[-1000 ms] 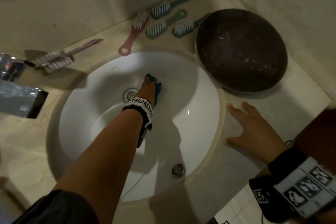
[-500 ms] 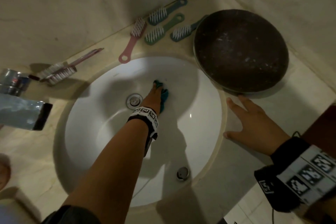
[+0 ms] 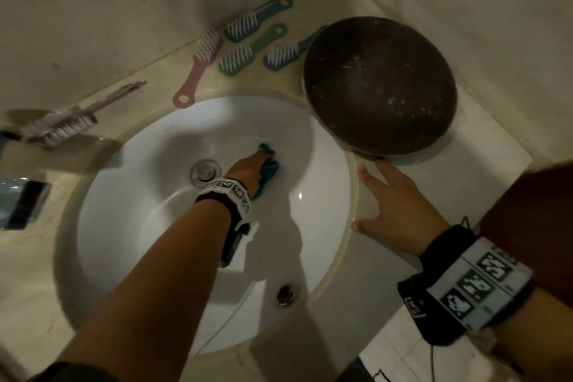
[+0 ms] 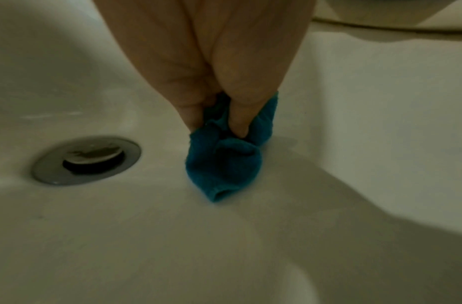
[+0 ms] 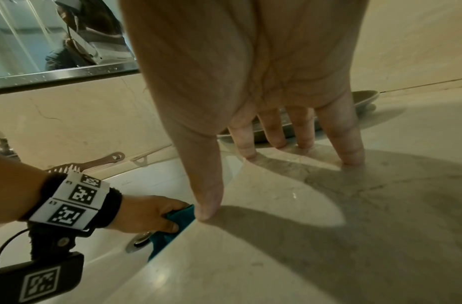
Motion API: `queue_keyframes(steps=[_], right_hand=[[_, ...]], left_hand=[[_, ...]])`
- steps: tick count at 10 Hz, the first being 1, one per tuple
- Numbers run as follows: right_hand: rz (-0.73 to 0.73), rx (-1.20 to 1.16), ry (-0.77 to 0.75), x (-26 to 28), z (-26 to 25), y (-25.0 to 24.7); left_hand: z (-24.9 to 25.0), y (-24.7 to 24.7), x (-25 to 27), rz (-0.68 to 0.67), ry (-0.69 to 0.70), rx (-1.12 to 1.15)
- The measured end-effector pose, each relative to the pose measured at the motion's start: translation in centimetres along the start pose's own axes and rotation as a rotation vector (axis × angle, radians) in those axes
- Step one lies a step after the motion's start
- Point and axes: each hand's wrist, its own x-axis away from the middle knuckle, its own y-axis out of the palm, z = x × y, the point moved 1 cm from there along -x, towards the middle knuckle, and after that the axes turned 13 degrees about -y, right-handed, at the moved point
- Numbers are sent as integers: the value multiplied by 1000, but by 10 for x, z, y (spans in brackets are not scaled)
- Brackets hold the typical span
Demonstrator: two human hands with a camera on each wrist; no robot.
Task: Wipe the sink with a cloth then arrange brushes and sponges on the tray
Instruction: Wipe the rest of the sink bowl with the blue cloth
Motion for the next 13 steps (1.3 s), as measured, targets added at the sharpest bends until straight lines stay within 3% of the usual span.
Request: queue_keyframes(steps=[1, 2, 3, 4, 5, 6, 7, 10, 12, 13], right_hand=[[8, 10, -1, 0, 1, 1], [4, 15, -2, -1, 2, 2], [12, 12, -2, -2, 2, 2], [6, -2, 8, -1, 0, 1], [5, -1, 7, 1, -1, 0], [6, -1, 2, 1, -2, 0], [7, 1, 0, 0, 0, 1], [-13, 20, 21, -1, -2, 0], [-2, 120, -54, -3, -23, -10], [-7, 164, -137, -15, -49, -25]], left_hand=[[-5, -3, -8, 95, -144, 157], [4, -4, -7, 155, -144, 178], [18, 5, -2, 70, -122, 346], [29, 10, 6, -43, -87, 261], [24, 15, 7, -63, -14, 78], [24, 9, 11, -93, -162, 374], [21, 9, 3, -35, -332, 596], [31, 8, 12, -98, -274, 663], [25, -8, 33, -42, -282, 776], [16, -24, 37, 62, -277, 804]])
